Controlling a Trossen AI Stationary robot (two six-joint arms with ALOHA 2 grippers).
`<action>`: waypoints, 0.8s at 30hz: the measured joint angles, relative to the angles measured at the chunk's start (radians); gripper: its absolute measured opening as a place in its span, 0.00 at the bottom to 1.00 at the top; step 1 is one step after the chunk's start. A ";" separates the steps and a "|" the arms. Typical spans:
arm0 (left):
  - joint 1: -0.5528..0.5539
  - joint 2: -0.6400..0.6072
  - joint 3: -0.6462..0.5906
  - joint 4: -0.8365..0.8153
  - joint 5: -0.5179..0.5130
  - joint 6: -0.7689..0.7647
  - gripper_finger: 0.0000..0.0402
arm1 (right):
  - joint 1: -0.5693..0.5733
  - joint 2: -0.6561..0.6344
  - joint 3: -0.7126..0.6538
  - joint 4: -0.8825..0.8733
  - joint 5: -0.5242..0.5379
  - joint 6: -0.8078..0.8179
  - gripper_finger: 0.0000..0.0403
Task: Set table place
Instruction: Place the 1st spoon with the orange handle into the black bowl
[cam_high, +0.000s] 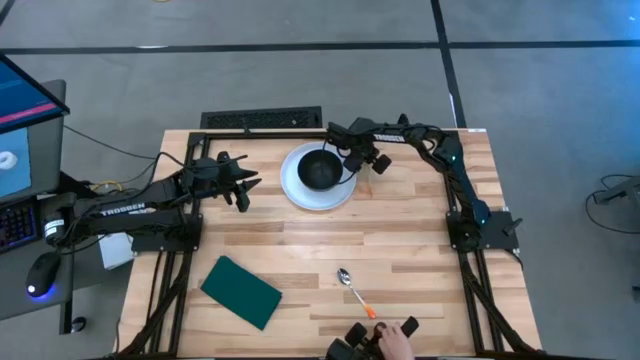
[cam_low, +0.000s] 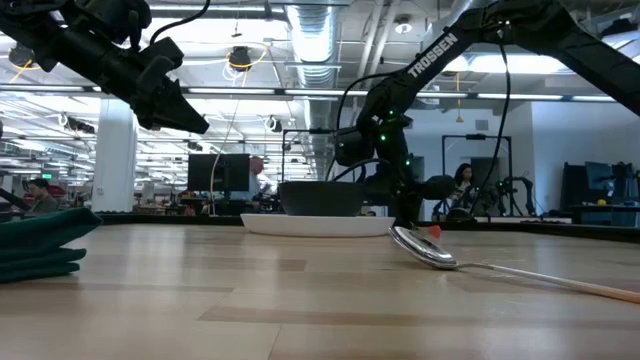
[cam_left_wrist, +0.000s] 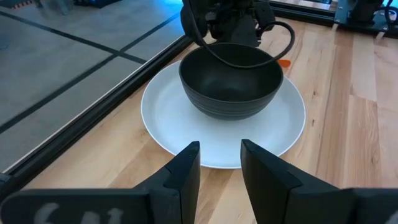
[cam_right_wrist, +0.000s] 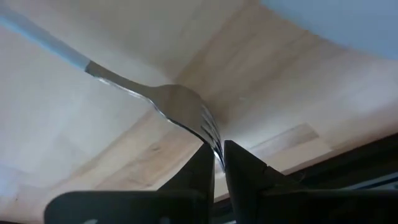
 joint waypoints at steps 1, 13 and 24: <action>0.000 0.000 0.000 0.000 0.000 0.000 0.26 | 0.000 0.000 0.000 -0.001 0.000 0.000 0.15; 0.000 0.000 0.000 0.000 0.000 0.000 0.26 | -0.001 0.000 0.000 -0.010 0.002 0.017 0.15; 0.000 0.000 0.000 0.000 0.000 0.000 0.26 | -0.001 0.000 0.000 -0.012 0.004 0.007 0.15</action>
